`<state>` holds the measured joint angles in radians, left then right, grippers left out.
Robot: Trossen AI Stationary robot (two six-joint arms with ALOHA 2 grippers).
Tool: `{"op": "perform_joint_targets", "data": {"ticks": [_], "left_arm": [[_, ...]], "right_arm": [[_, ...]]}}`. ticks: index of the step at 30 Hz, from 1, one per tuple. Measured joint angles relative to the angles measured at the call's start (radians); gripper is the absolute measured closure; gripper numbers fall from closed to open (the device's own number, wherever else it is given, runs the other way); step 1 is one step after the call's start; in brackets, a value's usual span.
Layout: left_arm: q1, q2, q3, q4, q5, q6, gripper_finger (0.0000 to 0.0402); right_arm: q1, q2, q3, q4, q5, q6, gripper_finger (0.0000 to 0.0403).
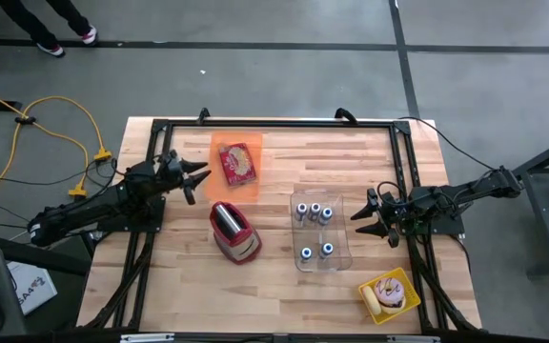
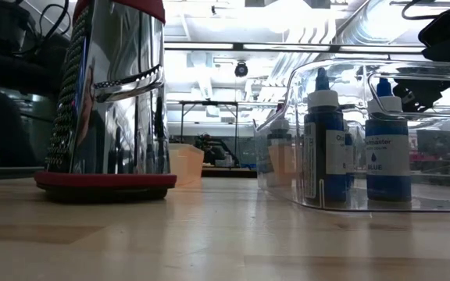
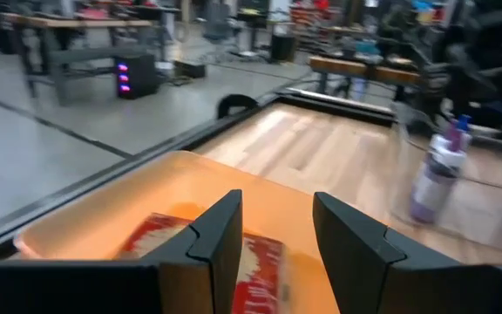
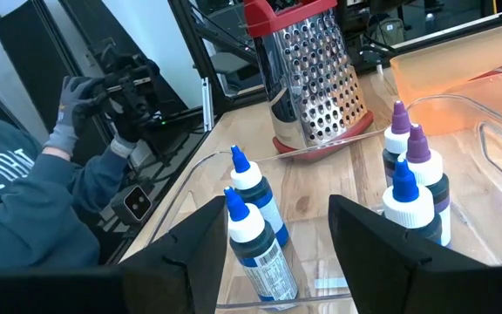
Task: Pick & Place Food Item
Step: Return to Home Position
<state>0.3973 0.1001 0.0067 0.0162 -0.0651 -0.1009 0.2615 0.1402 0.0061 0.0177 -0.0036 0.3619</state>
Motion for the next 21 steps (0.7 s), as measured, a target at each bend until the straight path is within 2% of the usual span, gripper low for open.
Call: {"op": "perform_joint_targets", "data": {"ticks": [3,21], "left_arm": [[0.0,0.0,0.0,-0.005,0.034,0.002,0.0265],[0.045,0.0,0.0,-0.009,0.059,-0.011,0.0265]], "right_arm": [[0.0,0.0,0.0,0.0,0.0,0.0,0.0215],[0.0,0.0,0.0,0.0,0.0,0.0,0.0215]]}}
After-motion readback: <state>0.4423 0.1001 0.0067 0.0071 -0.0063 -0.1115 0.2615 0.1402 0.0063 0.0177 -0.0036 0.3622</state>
